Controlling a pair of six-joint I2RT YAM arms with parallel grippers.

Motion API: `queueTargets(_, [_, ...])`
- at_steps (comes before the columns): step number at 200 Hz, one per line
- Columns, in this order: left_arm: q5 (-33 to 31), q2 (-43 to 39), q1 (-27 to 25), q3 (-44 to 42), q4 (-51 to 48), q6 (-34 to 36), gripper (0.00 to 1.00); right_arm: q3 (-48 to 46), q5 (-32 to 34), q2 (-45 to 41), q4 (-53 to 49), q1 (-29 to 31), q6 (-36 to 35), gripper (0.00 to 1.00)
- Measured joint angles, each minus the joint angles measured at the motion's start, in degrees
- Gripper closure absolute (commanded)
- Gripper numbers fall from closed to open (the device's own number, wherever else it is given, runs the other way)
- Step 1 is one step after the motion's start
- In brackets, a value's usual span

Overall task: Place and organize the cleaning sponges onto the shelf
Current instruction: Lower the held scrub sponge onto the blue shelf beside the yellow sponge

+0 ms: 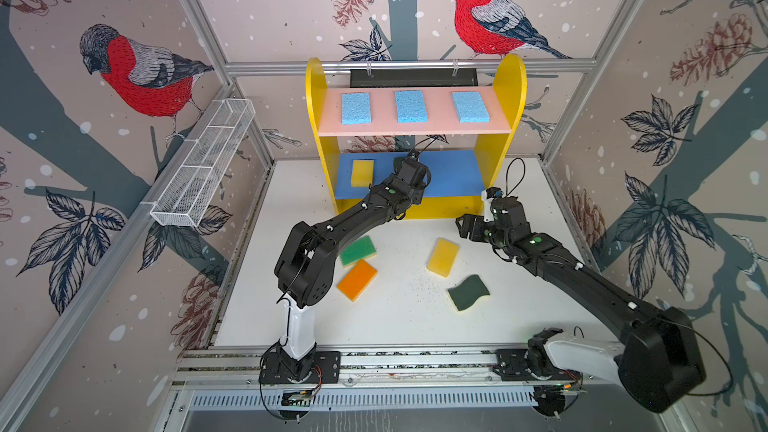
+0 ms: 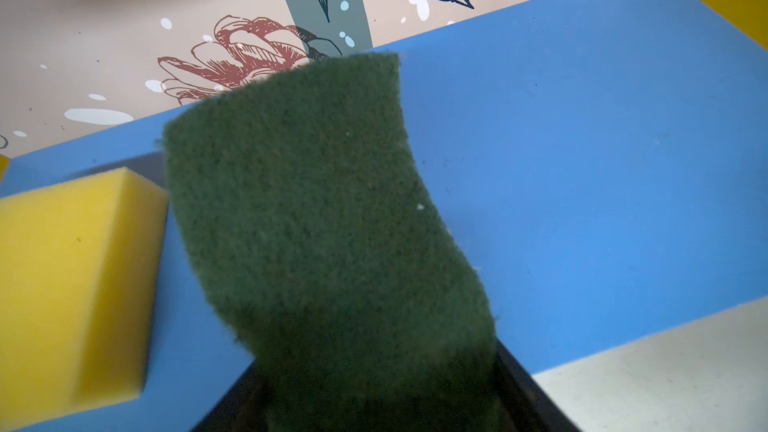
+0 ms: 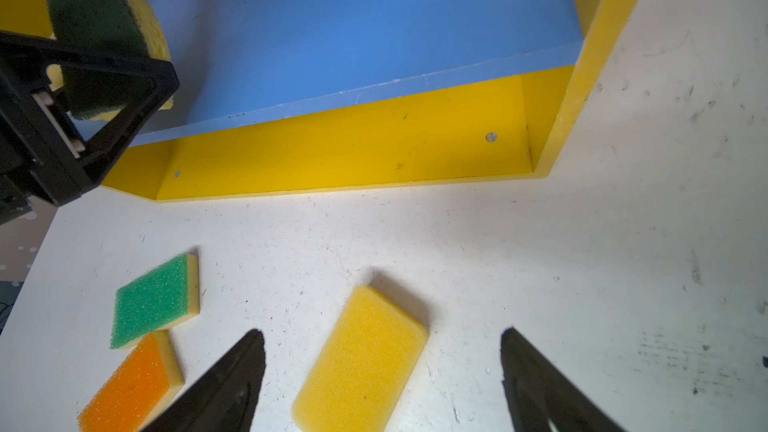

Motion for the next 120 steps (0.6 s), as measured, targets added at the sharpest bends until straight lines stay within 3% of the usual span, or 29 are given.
queueTargets(120, [0.0,3.5,0.3,3.3,1.2,0.5,0.33,-0.3,0.0,-0.7,-0.1,0.0,0.0,0.11])
